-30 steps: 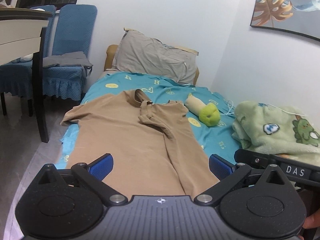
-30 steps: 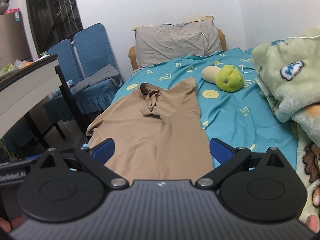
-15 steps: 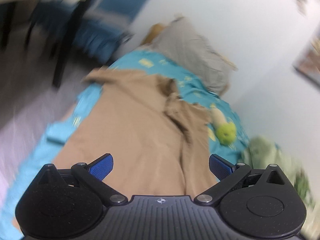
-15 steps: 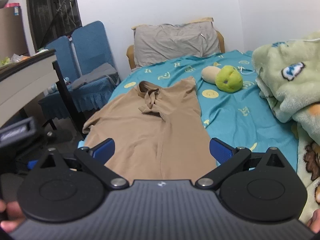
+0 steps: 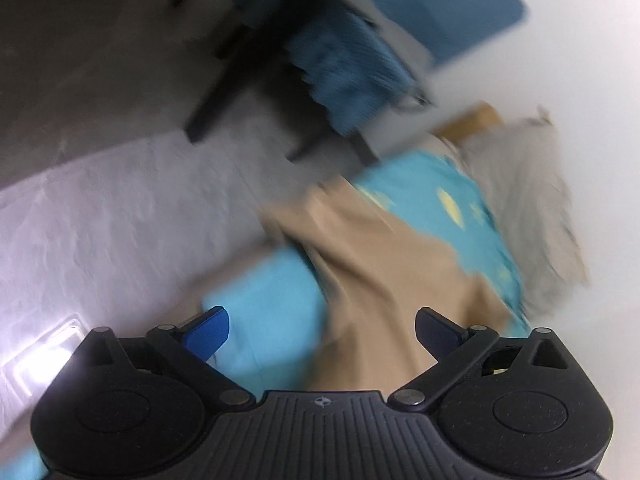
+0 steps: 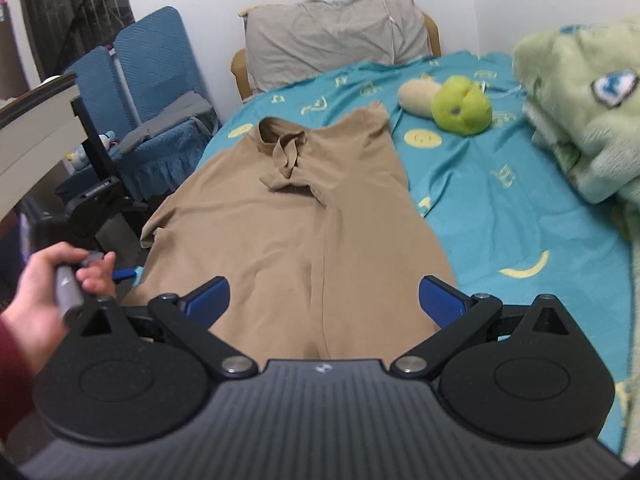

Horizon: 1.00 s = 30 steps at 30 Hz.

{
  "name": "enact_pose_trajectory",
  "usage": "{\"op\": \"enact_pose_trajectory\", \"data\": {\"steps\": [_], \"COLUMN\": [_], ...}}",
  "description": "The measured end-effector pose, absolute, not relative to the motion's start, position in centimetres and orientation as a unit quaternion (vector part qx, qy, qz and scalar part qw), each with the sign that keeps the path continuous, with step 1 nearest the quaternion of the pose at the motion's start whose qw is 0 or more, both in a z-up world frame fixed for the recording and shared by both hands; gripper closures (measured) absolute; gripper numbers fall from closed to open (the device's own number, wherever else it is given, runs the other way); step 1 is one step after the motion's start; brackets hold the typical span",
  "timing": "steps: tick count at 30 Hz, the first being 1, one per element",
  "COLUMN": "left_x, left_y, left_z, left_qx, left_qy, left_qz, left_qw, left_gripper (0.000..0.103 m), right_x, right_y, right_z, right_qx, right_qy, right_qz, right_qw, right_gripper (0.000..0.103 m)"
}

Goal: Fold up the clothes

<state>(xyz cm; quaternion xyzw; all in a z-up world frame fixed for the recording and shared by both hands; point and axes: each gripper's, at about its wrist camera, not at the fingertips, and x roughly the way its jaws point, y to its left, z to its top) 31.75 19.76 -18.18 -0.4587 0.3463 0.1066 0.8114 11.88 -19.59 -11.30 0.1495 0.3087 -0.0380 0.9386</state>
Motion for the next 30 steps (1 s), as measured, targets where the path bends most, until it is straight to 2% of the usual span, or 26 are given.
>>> {"op": "enact_pose_trajectory", "data": {"steps": [3, 7, 8, 9, 10, 11, 12, 14, 22, 26, 30], "left_x": [34.7, 37.3, 37.7, 38.0, 38.2, 38.4, 38.6, 38.9, 40.6, 40.4, 39.2], "left_y": [21.7, 21.4, 21.2, 20.9, 20.5, 20.1, 19.6, 18.7, 10.2, 2.3, -6.8], "left_z": [-20.7, -22.2, -22.1, -21.9, -21.5, -21.1, -20.5, -19.2, -9.8, -5.7, -4.4], "left_qx": [-0.5, -0.519, -0.507, -0.492, -0.475, -0.455, -0.433, -0.386, -0.15, -0.036, 0.03], "left_qy": [0.331, 0.328, 0.325, 0.327, 0.333, 0.335, 0.335, 0.331, 0.296, 0.271, 0.257], "left_qz": [0.124, 0.114, 0.118, 0.12, 0.124, 0.125, 0.121, 0.114, 0.095, 0.03, -0.058], "left_qw": [0.791, 0.781, 0.79, 0.798, 0.805, 0.815, 0.828, 0.853, 0.938, 0.962, 0.964], "left_gripper": [0.005, 0.023, 0.038, 0.044, 0.056, 0.077, 0.085, 0.094, 0.095, 0.095, 0.095], "right_x": [13.3, 14.8, 14.9, 15.0, 15.2, 15.3, 15.2, 15.0, 13.1, 12.5, 11.9], "right_y": [-19.8, -20.1, -20.4, -20.6, -20.9, -21.1, -21.3, -21.8, -23.0, -24.1, -25.2], "right_z": [-12.3, -13.4, -13.6, -13.8, -14.0, -14.2, -14.2, -14.4, -13.2, -13.1, -13.1], "right_qx": [0.169, 0.198, 0.206, 0.213, 0.221, 0.23, 0.239, 0.258, 0.293, 0.305, 0.295], "right_qy": [0.32, 0.336, 0.339, 0.341, 0.344, 0.346, 0.348, 0.351, 0.332, 0.319, 0.299], "right_qz": [-0.038, -0.036, -0.038, -0.04, -0.042, -0.044, -0.045, -0.047, -0.047, -0.061, -0.085], "right_qw": [0.931, 0.92, 0.917, 0.915, 0.912, 0.909, 0.905, 0.899, 0.895, 0.895, 0.904], "right_gripper": [0.0, 0.0, 0.0, 0.0, 0.0, 0.0, 0.0, 0.0, 0.0, 0.0, 0.0]}}
